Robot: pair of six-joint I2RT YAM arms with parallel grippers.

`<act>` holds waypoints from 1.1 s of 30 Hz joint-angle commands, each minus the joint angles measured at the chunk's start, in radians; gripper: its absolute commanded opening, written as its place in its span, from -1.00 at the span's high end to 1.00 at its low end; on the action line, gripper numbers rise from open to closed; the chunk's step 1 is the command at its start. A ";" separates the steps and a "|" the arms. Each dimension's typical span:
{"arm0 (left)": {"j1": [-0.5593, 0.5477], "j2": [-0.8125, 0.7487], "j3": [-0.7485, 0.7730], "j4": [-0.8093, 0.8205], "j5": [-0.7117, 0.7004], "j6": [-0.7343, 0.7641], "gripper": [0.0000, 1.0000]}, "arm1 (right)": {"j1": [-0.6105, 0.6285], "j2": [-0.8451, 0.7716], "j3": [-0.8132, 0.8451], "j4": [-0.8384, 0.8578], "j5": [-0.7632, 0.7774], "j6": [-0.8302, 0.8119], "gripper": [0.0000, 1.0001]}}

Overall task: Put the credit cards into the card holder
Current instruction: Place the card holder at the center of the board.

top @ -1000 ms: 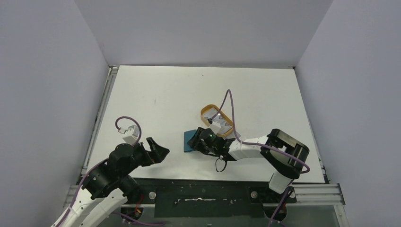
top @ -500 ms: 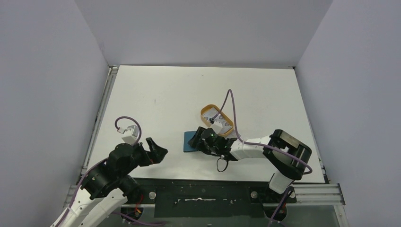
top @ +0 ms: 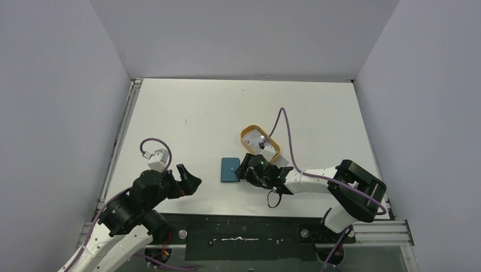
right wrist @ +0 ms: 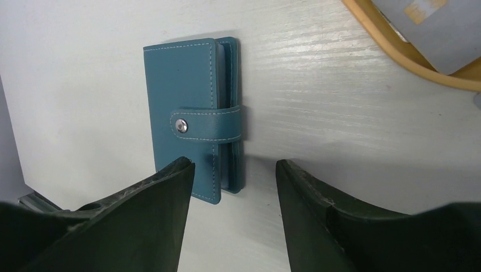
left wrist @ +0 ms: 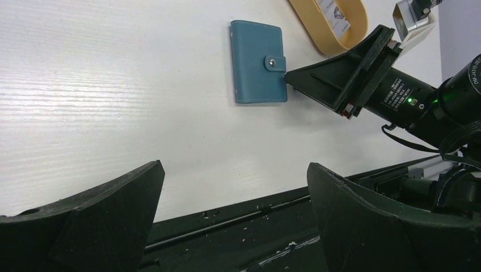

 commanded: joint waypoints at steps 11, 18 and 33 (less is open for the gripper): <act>0.005 0.063 0.091 -0.026 -0.073 0.009 -0.95 | -0.003 0.012 0.004 0.053 -0.013 -0.070 -0.12; 0.005 0.099 0.121 -0.058 -0.119 -0.010 -0.95 | -0.004 -0.085 -0.023 0.009 0.030 -0.109 -0.32; 0.005 0.323 0.204 -0.107 -0.153 -0.216 -0.95 | 0.134 -0.304 0.089 -0.479 0.439 -0.138 -0.65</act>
